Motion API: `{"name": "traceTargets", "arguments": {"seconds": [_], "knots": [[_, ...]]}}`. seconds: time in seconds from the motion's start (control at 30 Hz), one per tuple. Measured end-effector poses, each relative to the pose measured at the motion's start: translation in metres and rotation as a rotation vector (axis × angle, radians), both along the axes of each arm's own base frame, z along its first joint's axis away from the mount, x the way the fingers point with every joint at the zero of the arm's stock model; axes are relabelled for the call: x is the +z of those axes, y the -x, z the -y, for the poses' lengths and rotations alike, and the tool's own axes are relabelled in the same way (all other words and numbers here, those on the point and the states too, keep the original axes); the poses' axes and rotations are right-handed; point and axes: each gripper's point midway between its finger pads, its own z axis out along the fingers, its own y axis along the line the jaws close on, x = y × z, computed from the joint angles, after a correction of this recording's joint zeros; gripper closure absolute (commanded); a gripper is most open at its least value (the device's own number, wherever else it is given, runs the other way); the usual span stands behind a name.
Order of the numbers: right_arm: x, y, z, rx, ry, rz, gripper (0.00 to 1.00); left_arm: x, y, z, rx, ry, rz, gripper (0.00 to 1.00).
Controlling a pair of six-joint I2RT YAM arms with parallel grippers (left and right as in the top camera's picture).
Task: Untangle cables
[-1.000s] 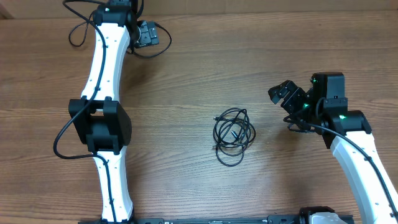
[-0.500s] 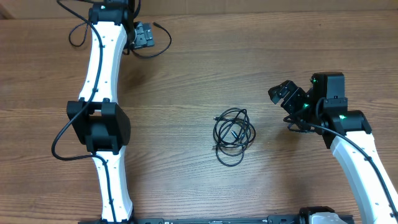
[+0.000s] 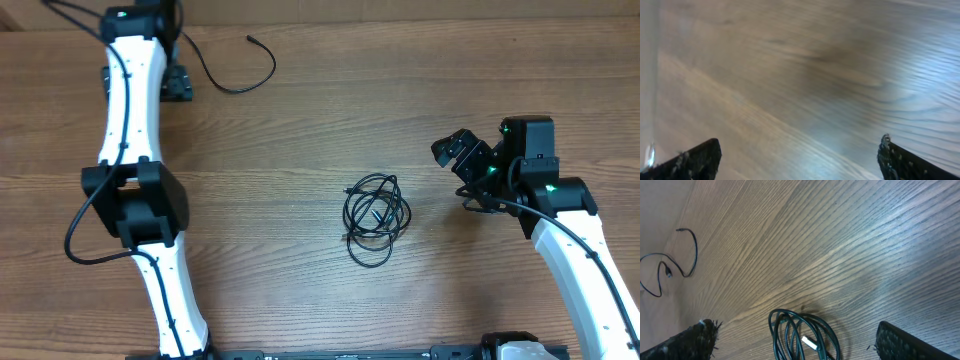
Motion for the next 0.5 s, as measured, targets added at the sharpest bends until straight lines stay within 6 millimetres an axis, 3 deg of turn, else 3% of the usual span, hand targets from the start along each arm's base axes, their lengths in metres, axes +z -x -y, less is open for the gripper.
{"name": "traceTargets", "arguments": {"seconds": [0.27,0.37,0.5], "knots": [[0.000,0.000,0.000,0.000,-0.001,0.000,0.00,-0.008,0.022,-0.038,0.254,0.117,0.045,0.00],[0.000,0.000,0.000,0.000,0.000,0.001,0.00,-0.012,0.023,-0.038,0.288,0.191,0.060,0.00],[0.000,0.000,0.000,0.000,0.000,0.000,0.00,-0.016,0.019,-0.023,0.281,0.283,0.068,0.03]]}}
